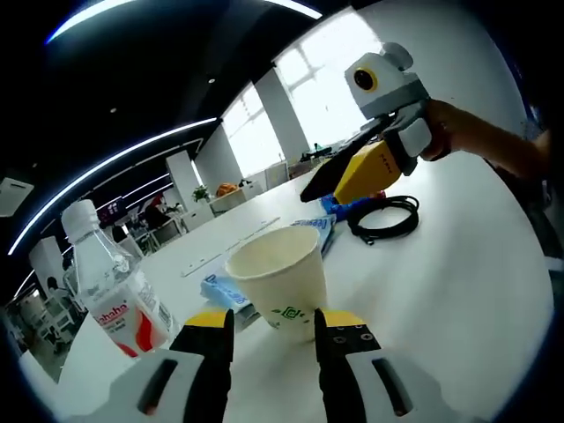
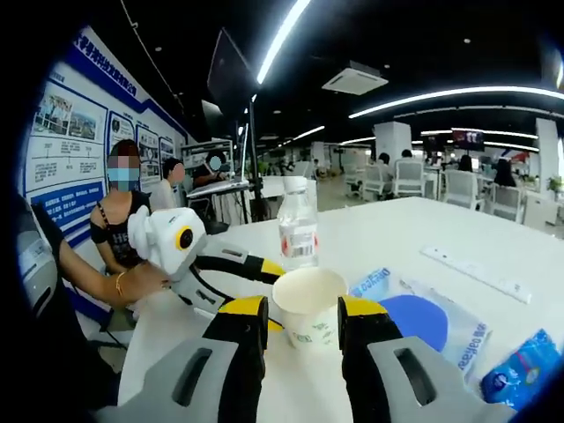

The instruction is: Arrange the tabletop items into an orderly group along one side of the table until the central work area is clear of visible clutter.

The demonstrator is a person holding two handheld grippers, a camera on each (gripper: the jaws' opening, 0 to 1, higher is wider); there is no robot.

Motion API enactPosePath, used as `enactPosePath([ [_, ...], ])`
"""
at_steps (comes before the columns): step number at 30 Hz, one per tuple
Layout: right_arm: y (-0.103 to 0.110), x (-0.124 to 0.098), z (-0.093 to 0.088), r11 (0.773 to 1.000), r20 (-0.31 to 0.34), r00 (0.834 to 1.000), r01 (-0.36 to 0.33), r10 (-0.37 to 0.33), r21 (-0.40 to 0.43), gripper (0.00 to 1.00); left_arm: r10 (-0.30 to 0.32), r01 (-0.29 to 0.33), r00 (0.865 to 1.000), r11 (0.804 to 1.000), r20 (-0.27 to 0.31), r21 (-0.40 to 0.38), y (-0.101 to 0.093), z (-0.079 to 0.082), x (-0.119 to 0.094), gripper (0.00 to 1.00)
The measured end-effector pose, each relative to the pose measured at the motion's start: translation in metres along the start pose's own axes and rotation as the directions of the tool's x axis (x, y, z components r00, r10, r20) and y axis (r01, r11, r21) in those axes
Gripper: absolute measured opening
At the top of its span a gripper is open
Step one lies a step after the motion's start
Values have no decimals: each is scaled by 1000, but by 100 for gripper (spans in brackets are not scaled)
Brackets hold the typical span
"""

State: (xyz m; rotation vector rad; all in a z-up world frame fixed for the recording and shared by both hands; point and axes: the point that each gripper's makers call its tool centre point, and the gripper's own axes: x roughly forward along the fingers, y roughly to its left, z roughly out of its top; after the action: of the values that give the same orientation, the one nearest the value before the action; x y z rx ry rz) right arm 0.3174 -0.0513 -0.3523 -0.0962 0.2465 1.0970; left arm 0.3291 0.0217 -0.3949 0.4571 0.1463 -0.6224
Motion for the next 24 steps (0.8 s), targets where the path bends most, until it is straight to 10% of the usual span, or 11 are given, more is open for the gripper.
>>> enactPosePath([
  [24,-4,34,-32,996,-70,995,-71,67,-56,30,-67,68,997,998,46,-19,-6,13,7,37],
])
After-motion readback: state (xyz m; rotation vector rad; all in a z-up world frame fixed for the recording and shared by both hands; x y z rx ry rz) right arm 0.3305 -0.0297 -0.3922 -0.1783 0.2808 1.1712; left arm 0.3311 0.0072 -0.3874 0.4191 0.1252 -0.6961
